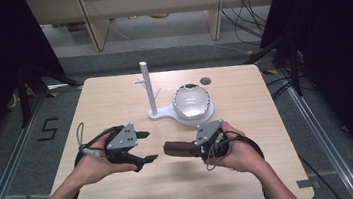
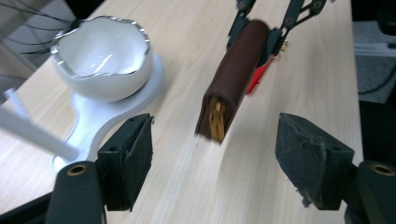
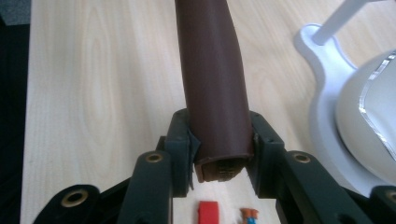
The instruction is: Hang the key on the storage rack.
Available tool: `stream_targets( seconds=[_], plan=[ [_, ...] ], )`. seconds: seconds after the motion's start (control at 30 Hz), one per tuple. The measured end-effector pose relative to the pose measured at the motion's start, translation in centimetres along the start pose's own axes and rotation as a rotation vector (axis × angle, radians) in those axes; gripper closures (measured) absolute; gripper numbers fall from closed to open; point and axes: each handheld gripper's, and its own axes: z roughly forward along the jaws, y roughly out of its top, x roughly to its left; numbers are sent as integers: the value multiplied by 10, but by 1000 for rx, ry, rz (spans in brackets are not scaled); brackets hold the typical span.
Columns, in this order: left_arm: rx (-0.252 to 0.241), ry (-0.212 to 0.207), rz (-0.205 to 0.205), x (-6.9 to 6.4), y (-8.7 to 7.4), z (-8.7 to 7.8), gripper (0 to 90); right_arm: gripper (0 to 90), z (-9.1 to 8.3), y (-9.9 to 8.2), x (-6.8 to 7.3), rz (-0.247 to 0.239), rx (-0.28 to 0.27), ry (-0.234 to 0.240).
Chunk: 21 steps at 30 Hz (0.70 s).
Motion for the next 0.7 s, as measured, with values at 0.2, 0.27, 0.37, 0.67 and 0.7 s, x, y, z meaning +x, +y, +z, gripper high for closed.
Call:
stream_targets(
  seconds=[0.2, 0.27, 0.37, 0.67, 0.7],
  plan=[
    [-7, 56, -62, 2, -29, -13, 271, 669, -10, -2, -9, 46, -9, -29],
    [-5, 66, -82, 2, -37, -15, 271, 669, -12, -2, -13, 37, -14, -36],
    [-8, 83, -117, 1, -51, -19, 269, 669, -16, -2, -17, 51, -11, -35],
    [-23, 156, -222, -3, -86, -22, 270, 669, -32, -1, -34, 78, 0, -57],
    [-33, 159, -245, -4, -91, -22, 270, 668, -33, -2, -36, 84, 2, -59]
  ],
)
